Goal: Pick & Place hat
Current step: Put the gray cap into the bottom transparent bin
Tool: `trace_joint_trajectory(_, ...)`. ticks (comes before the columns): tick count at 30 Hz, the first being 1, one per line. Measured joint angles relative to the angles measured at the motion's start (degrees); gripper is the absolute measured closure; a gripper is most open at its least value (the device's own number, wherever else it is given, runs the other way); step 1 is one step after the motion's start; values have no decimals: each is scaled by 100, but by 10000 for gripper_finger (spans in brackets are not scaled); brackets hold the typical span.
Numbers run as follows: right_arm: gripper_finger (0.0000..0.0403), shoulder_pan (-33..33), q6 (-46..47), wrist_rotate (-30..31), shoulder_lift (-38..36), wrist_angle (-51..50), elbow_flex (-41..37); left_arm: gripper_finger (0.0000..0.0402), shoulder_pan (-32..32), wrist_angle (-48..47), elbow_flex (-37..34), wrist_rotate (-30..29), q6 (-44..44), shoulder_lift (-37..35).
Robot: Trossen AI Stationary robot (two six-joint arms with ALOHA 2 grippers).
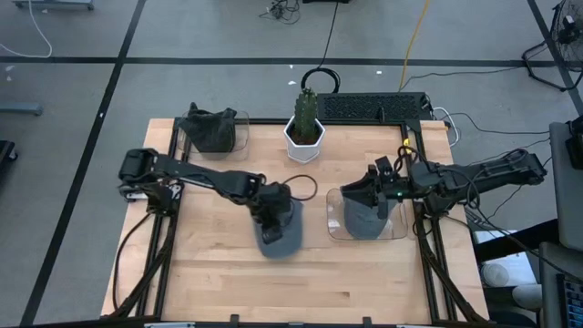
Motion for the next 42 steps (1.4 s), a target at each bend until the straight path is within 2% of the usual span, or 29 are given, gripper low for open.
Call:
trace_joint_trajectory(4, 303, 0, 42, 2, 180, 14, 0, 370, 23, -4, 551, -3, 379, 362)
trace_joint_trajectory(7, 303, 0, 166, 4, 349, 118, -2, 361, 86, -61, 714, 3, 521, 488)
trace_joint_trajectory(12, 303, 4, 365, 7, 661, 441, -2, 301, 266, 27, 733, 2, 739, 477)
trace_joint_trajectory(17, 303, 4, 425, 124, 910, 746, 14, 229, 496, -139, 733, 108, 502, 398)
trace_joint_trajectory(22, 303, -69, -304, 101, 1184, -12, 624, 199, 638, -449, 728, 79, 368, -137)
trace_joint_trajectory(24, 303, -153, -667, 68, 1318, -589, 994, 202, 637, -472, 728, -245, 263, -466)
trace_joint_trajectory(27, 303, -410, -1049, -359, 1570, -1320, 1633, 219, 587, -292, 728, -638, -154, -1044)
trace_joint_trajectory(32, 303, -793, -1533, -1077, 2036, -2399, 2474, 258, 285, 419, 728, -1891, -142, -1968)
trace_joint_trajectory(37, 303, -972, -1745, -1093, 2310, -2304, 2728, 290, 205, 1050, 731, -2798, 197, -2576)
trace_joint_trajectory(42, 303, -1095, -1797, -1448, 2666, -2154, 2728, 314, 242, 1076, 723, -2806, 216, -2817)
